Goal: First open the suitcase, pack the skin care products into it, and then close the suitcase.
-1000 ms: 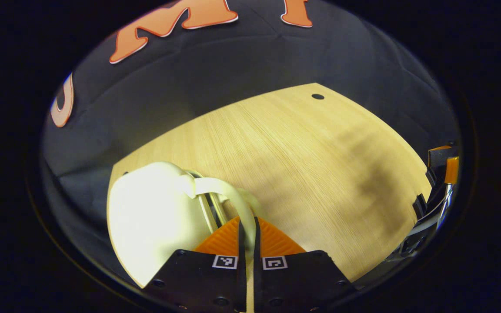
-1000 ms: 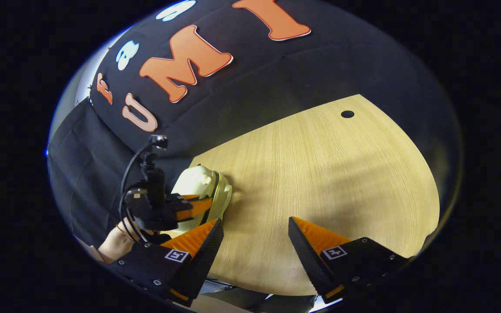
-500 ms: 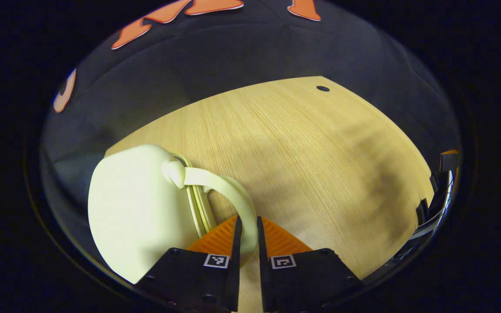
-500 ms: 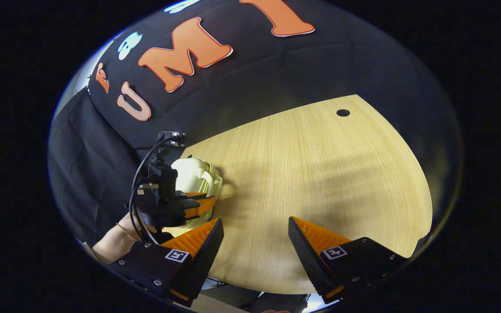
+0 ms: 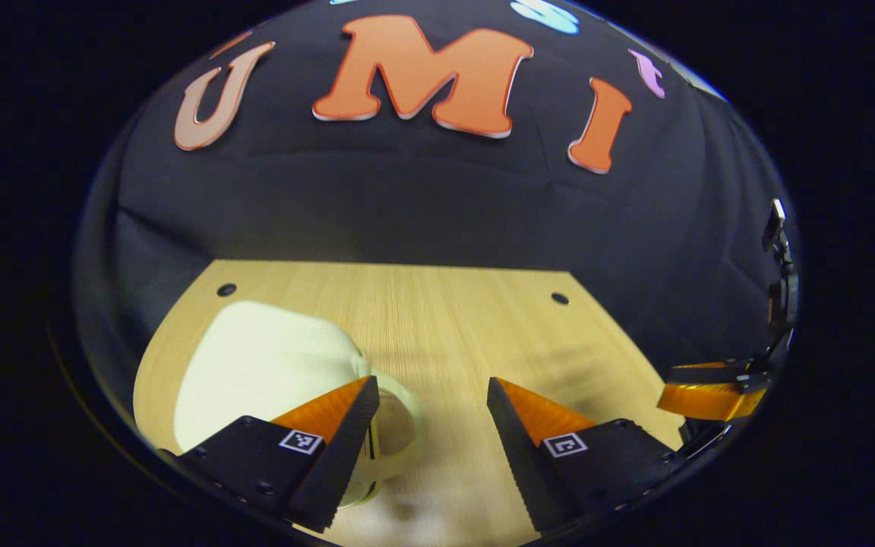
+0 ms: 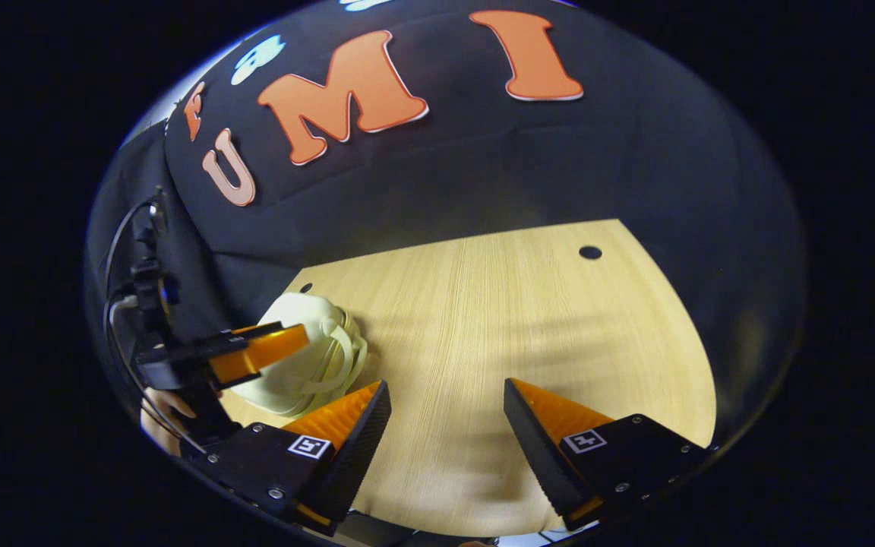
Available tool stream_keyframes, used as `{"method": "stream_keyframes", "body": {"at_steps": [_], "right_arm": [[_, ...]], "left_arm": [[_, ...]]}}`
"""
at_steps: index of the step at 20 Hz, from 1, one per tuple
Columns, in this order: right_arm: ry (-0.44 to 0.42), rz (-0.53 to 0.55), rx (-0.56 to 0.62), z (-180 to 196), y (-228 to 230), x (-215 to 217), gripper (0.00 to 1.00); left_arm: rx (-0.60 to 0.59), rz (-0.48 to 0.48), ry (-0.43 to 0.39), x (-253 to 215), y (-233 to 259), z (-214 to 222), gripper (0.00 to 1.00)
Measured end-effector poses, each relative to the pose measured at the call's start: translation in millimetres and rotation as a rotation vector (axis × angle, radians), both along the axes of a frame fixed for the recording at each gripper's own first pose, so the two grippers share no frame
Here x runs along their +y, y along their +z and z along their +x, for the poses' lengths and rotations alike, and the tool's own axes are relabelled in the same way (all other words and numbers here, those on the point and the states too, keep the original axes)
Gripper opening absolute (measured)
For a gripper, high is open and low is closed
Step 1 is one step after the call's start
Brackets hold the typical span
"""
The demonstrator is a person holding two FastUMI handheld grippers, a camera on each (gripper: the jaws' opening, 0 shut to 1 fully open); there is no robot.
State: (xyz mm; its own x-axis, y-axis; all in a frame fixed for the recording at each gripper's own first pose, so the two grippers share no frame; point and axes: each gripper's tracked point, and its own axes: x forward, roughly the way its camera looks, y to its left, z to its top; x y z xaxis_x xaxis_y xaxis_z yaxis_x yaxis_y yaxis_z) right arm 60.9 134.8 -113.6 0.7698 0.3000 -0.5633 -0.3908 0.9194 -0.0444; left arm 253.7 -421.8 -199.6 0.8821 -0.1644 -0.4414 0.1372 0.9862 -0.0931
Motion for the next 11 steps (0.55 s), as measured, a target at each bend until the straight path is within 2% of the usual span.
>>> {"method": "stream_keyframes", "body": {"at_steps": [1,2,3,6,11], "right_arm": [[0.001,0.005,-0.037,2,9,6,0.95],[0.005,0.015,-0.074,5,19,15,0.95],[0.009,0.027,-0.11,5,30,23,0.95],[0.007,0.051,-0.225,2,56,40,0.95],[-0.006,0.077,-0.409,-8,94,58,0.95]], "left_arm": [[-0.049,-0.009,0.008,3,26,0,0.9],[-0.1,-0.013,0.021,12,37,-17,0.97],[-0.152,-0.003,0.039,21,52,-26,0.98],[-0.306,0.029,0.049,14,63,-27,0.97],[-0.413,0.086,0.04,8,59,-29,0.96]]}}
